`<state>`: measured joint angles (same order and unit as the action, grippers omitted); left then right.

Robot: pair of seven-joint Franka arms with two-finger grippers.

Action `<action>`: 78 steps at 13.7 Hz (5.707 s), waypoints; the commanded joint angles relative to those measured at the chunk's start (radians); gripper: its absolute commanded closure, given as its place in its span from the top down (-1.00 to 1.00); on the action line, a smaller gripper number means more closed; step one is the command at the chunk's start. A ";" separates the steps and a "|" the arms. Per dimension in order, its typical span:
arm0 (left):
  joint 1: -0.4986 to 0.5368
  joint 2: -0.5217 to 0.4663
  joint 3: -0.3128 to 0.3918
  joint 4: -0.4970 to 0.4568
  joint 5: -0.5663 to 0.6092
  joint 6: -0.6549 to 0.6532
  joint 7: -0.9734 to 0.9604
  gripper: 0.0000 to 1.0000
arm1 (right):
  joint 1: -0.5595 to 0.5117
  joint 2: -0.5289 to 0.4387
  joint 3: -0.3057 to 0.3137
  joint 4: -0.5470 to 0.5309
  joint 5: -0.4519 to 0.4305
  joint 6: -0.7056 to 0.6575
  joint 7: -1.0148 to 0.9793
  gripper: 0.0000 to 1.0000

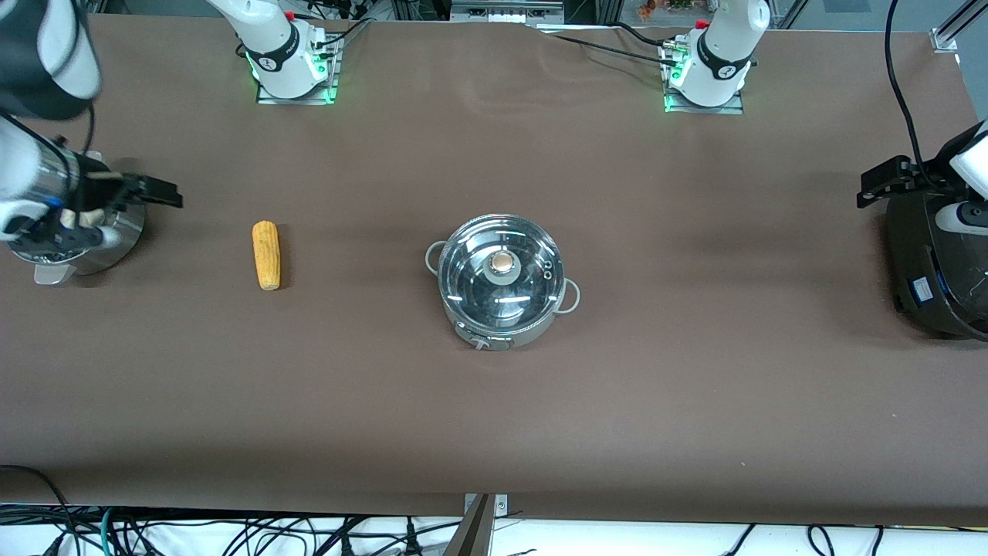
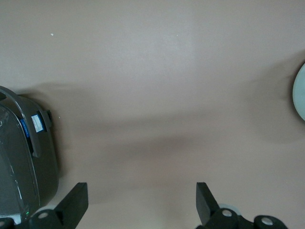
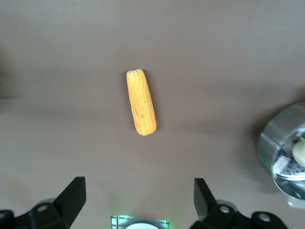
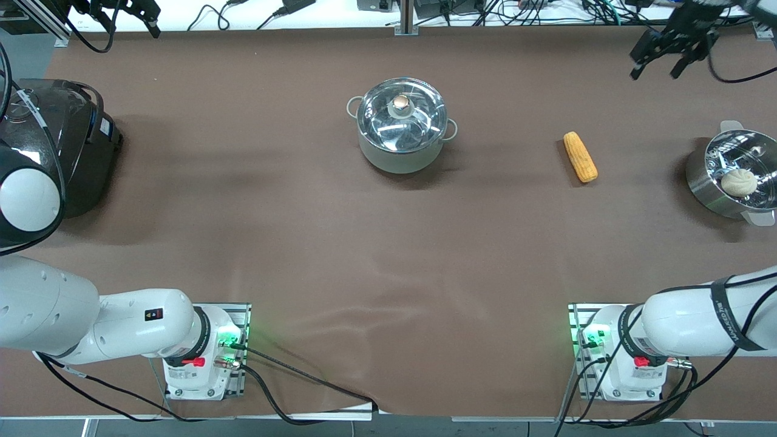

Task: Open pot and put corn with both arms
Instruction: 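Reach the right gripper down to the yellow corn cob, then grasp the corn with the right gripper while the left gripper moves toward the pot, then lower the left gripper onto the glass lid knob and grasp it, then lift the glass lid off the pot with the left gripper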

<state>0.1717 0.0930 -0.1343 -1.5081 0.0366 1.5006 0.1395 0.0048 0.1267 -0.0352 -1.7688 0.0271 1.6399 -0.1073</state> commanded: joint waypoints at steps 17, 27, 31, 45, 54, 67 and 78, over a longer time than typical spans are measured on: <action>-0.172 0.090 0.096 0.046 -0.193 -0.014 -0.159 1.00 | 0.050 0.278 0.041 -0.442 -0.019 0.784 0.060 0.72; -0.176 0.062 0.101 0.062 -0.157 -0.077 -0.162 0.92 | 0.050 0.275 0.040 -0.292 -0.038 0.568 0.051 -1.00; -0.270 0.063 0.096 0.034 -0.168 -0.014 -0.162 1.00 | 0.034 0.280 0.038 -0.209 -0.038 0.488 0.048 -1.00; -0.786 0.381 0.125 0.032 -0.236 0.521 -0.914 1.00 | -0.012 0.364 0.041 0.132 -0.019 0.253 0.047 -1.00; -0.936 0.584 0.225 0.175 -0.235 0.662 -1.132 0.99 | 0.009 0.372 0.049 0.196 -0.018 0.233 0.064 -1.00; -0.948 0.568 0.219 0.138 -0.193 0.652 -1.069 -0.90 | 0.063 0.363 0.051 0.279 0.092 0.146 0.106 -1.00; -0.807 0.318 0.203 0.091 -0.304 0.328 -0.890 -1.00 | 0.194 0.357 0.052 0.416 0.181 -0.002 0.418 -1.00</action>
<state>-0.7119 0.4961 0.0772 -1.3619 -0.2348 1.8982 -0.8917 0.1719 0.4827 0.0197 -1.3927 0.1606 1.6733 0.2253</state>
